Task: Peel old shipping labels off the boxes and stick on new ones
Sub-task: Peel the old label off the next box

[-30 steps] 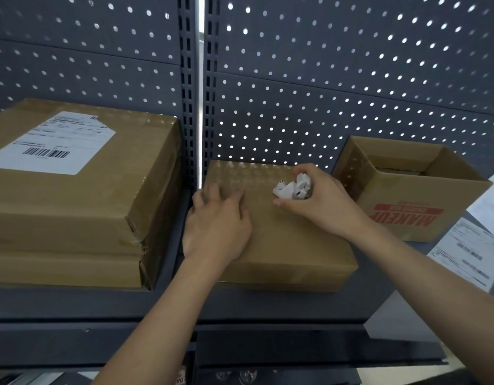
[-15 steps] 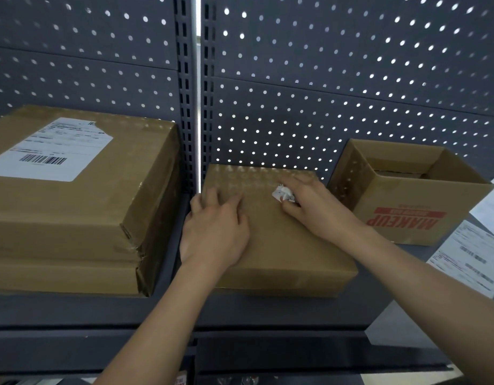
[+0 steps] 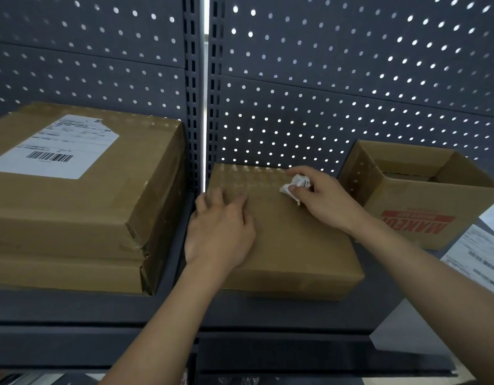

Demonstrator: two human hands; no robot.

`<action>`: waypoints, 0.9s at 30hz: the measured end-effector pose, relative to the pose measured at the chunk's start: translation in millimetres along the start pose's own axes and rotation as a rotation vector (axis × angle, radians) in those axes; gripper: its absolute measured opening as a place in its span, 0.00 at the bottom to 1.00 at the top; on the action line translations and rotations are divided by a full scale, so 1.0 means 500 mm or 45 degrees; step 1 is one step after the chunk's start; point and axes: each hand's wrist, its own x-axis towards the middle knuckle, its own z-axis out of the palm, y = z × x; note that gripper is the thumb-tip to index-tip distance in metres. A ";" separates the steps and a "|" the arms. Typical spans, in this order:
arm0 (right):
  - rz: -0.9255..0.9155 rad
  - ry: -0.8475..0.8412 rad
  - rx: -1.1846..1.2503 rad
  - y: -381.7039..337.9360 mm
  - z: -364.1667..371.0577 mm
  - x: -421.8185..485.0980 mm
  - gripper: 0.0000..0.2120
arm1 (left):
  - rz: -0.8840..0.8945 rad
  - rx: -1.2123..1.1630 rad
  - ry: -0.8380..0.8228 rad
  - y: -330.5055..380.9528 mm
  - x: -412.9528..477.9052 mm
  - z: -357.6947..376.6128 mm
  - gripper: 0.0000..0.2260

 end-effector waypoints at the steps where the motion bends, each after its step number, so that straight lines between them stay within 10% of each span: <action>1: 0.017 -0.023 0.025 0.002 -0.002 0.000 0.15 | -0.001 -0.002 -0.004 0.000 0.000 0.000 0.22; 6: 0.069 -0.120 0.022 -0.003 0.002 0.005 0.34 | 0.001 0.000 -0.014 0.001 -0.001 -0.003 0.22; 27: -0.117 0.365 -0.132 0.023 0.015 0.031 0.17 | -0.016 -0.026 -0.024 0.002 -0.002 -0.004 0.22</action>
